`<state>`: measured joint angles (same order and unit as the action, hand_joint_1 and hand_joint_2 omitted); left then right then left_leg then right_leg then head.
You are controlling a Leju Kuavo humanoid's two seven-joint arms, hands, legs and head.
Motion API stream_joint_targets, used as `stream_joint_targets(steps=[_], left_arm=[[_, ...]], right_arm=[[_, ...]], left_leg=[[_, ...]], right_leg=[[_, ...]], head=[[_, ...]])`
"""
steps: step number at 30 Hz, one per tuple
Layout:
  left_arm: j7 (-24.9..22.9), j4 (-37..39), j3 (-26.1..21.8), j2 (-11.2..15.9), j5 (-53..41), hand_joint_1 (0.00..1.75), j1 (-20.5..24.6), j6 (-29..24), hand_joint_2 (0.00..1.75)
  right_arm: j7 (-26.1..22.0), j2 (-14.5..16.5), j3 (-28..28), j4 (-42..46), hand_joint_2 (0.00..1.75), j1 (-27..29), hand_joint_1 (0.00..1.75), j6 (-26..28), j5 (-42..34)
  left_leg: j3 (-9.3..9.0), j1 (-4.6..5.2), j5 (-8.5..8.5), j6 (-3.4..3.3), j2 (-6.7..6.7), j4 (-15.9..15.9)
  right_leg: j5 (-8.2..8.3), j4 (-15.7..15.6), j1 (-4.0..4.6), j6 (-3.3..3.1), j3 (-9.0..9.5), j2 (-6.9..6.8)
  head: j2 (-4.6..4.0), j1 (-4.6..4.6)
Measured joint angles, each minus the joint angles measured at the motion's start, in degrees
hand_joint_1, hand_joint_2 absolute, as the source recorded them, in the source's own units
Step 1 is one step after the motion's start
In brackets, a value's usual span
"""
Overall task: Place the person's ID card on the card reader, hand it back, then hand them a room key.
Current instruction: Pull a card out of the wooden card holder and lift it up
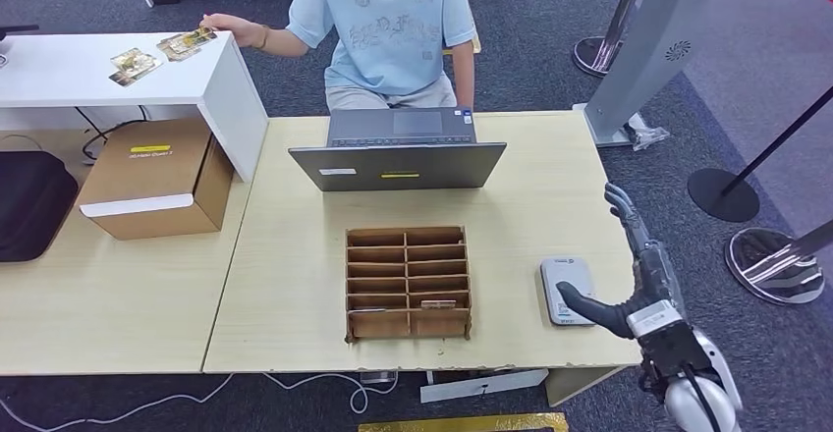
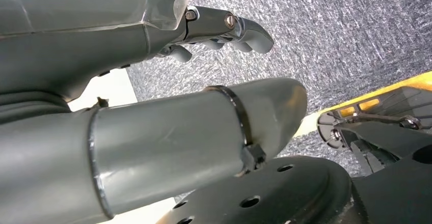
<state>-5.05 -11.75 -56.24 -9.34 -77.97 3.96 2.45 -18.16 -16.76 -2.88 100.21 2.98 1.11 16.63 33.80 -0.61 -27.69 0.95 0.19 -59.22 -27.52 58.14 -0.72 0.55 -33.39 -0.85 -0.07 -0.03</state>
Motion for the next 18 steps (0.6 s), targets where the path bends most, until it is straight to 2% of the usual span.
stream_joint_targets(steps=[3,6,13,15,18], left_arm=[[-0.03,0.00,-0.19,-0.02,0.13,0.00,-0.02,0.04,0.00],[-0.04,0.00,-0.24,-0.05,0.09,0.00,-0.01,0.09,0.00],[-0.04,0.01,-0.25,-0.19,-0.15,0.00,-0.01,0.23,0.00],[-0.04,0.01,-0.26,-0.27,-0.08,0.00,-0.01,0.23,0.00],[-0.05,0.01,-0.26,-0.35,-0.19,0.00,0.00,0.23,0.00]], right_arm=[[1.30,0.60,-1.48,1.27,1.75,1.36,0.00,3.50,5.83],[3.99,1.31,-3.66,1.93,1.75,2.69,0.00,8.10,14.81],[17.74,3.33,-7.68,2.05,1.75,6.85,0.00,23.12,44.20],[21.23,4.71,-8.22,2.05,1.75,8.37,0.00,25.79,49.96],[24.70,7.38,-9.05,2.05,1.75,9.90,0.00,27.05,56.32]], left_leg=[[0.00,0.00,0.00,0.00,0.00,0.00],[-0.01,0.00,0.00,0.00,0.00,0.00],[0.00,0.00,-0.01,0.00,-0.01,0.00],[-0.01,0.00,-0.02,0.02,0.01,0.01],[-0.03,-0.01,-0.04,0.04,0.05,0.02]], right_leg=[[0.00,0.00,0.00,0.00,0.01,0.00],[0.00,0.00,0.00,0.00,0.01,0.00],[-0.04,0.00,0.00,-0.03,0.01,-0.01],[-0.06,0.00,0.00,-0.04,0.01,0.01],[-0.07,0.00,0.01,-0.07,0.00,0.05]], head=[[0.00,0.00],[0.00,-0.01],[0.00,0.01],[0.00,-0.01],[0.00,0.00]])
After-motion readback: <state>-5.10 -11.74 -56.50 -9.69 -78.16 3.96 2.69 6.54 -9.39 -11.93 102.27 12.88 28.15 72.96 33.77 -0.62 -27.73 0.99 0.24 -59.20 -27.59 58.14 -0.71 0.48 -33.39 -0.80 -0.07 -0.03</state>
